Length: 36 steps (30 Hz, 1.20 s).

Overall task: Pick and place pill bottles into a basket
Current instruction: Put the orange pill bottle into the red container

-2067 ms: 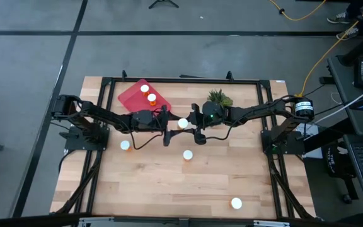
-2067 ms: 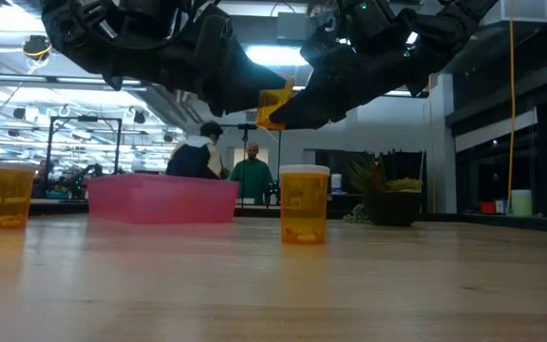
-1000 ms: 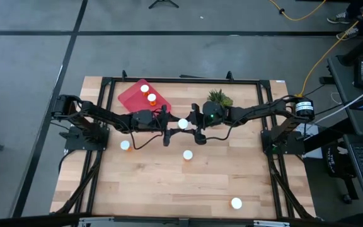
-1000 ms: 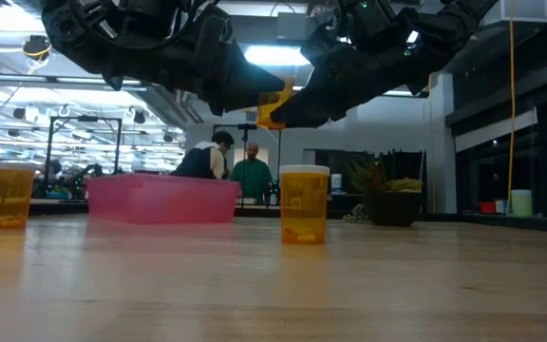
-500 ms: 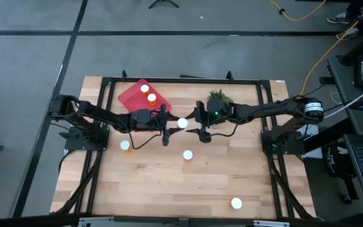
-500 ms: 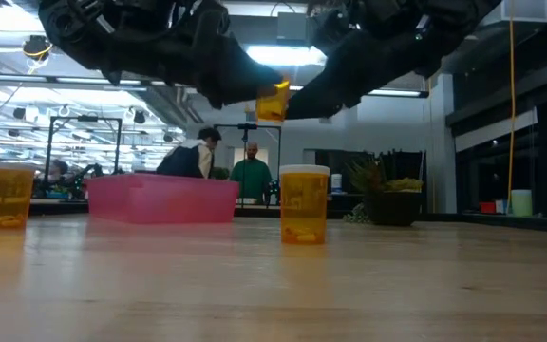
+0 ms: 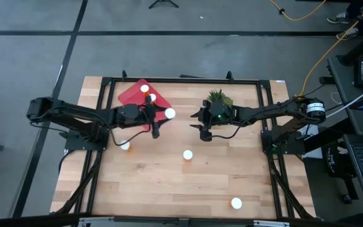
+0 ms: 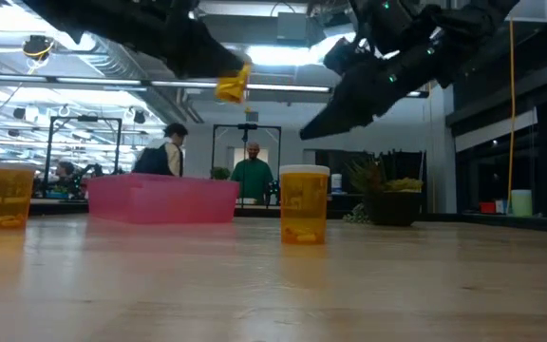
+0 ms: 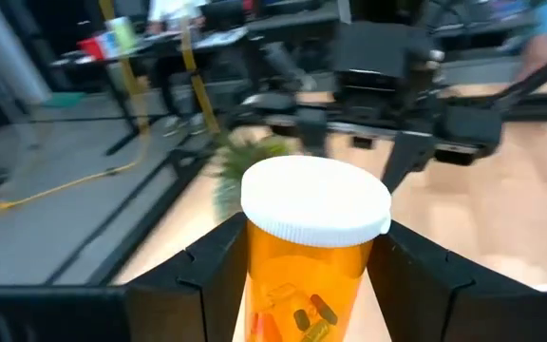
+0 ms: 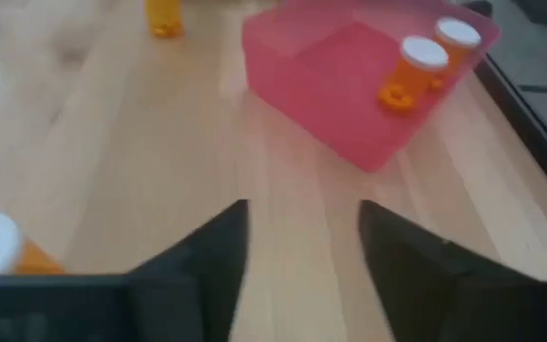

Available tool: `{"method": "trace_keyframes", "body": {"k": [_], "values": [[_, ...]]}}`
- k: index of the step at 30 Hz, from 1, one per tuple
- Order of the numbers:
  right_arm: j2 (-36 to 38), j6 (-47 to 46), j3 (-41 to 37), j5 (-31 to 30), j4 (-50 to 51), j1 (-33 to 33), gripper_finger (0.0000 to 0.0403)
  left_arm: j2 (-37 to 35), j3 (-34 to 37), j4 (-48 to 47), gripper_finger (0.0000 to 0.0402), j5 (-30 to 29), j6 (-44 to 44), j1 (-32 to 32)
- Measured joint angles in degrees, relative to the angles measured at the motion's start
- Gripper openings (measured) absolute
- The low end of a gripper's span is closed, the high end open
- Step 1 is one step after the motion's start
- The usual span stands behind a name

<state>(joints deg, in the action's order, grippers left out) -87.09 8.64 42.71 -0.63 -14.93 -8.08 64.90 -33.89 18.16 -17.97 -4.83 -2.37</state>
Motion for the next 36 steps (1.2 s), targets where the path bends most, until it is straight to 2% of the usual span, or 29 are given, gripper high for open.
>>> {"method": "trace_keyframes", "body": {"k": [4,7,8,11,15,21,25,32,36], "values": [[0.00,-0.65,-4.37,-0.87,-5.58,-0.84,0.0101,-5.14,0.00,-6.10,0.0192,-4.89,0.13,0.00],[0.00,-0.62,-8.02,-0.72,-11.14,-1.47,0.0027,-7.62,0.00,-9.16,0.0192,-6.43,1.26,-0.02],[0.00,-0.63,-9.38,-0.65,-12.56,-1.66,0.0014,-8.03,0.00,-9.77,0.0192,-6.55,1.50,-0.02],[-0.02,-0.68,-13.38,0.25,-18.88,-2.01,0.0015,-8.18,0.00,-10.86,0.0192,-6.70,1.94,-0.01],[-0.02,-0.96,-17.11,1.95,-27.51,-2.01,0.0013,-7.74,0.00,-12.48,0.0192,-10.07,2.08,-0.02],[-0.02,-0.89,-17.78,2.26,-29.03,-2.01,0.0007,-8.13,2.15,-10.25,0.0192,-14.71,2.72,-0.24],[-0.02,-0.90,-17.78,2.37,-29.02,-1.99,0.0012,-8.55,9.10,-3.34,0.0192,-14.94,5.83,-1.68],[-0.02,-0.90,-17.78,2.39,-29.01,-1.98,0.0004,-9.22,21.91,18.16,0.0192,-11.79,6.22,-6.22],[-0.02,-0.89,-17.78,2.39,-29.38,-1.98,0.0010,-9.18,27.71,28.25,0.0192,-6.72,8.05,-10.00]]}}
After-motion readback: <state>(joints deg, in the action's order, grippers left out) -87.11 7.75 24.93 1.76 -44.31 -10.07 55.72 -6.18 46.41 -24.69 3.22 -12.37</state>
